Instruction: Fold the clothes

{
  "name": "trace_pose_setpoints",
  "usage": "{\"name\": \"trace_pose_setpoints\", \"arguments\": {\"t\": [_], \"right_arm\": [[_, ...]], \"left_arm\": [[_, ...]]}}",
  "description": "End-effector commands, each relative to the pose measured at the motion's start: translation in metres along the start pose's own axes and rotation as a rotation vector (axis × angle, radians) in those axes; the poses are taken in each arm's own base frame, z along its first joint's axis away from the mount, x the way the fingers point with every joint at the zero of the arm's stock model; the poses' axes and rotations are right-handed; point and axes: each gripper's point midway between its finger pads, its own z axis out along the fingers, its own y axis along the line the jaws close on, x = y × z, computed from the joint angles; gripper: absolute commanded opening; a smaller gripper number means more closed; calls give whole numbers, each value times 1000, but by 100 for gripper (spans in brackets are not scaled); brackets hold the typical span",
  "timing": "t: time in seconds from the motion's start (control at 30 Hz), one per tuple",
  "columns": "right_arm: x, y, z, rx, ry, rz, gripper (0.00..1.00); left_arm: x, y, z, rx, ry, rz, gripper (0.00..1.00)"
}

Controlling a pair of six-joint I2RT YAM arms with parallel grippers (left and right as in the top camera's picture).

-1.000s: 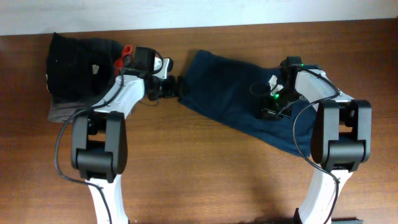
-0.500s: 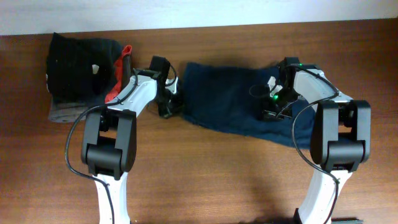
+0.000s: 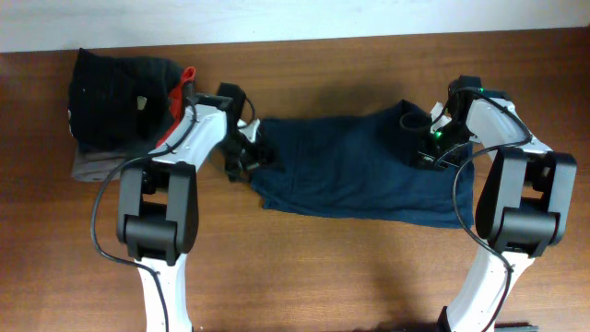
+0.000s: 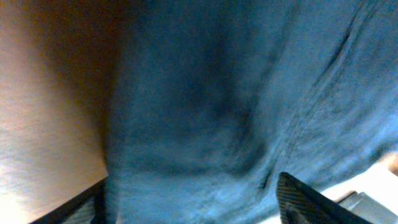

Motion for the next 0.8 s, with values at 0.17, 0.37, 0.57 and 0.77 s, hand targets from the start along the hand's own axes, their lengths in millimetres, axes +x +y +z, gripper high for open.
{"name": "trace_pose_setpoints", "arguments": {"t": [0.17, 0.37, 0.57, 0.77], "right_arm": [[-3, 8, 0, -28, 0, -27, 22], [4, 35, -2, -181, 18, -149, 21], [13, 40, 4, -122, 56, -103, 21], [18, 38, 11, -36, 69, -109, 21]], "left_arm": [[-41, 46, 4, -54, -108, 76, 99], [-27, 19, 36, 196, -5, 232, 98], [-9, 3, 59, 218, 68, 270, 89], [7, -33, 61, 351, 124, 231, 76]]}}
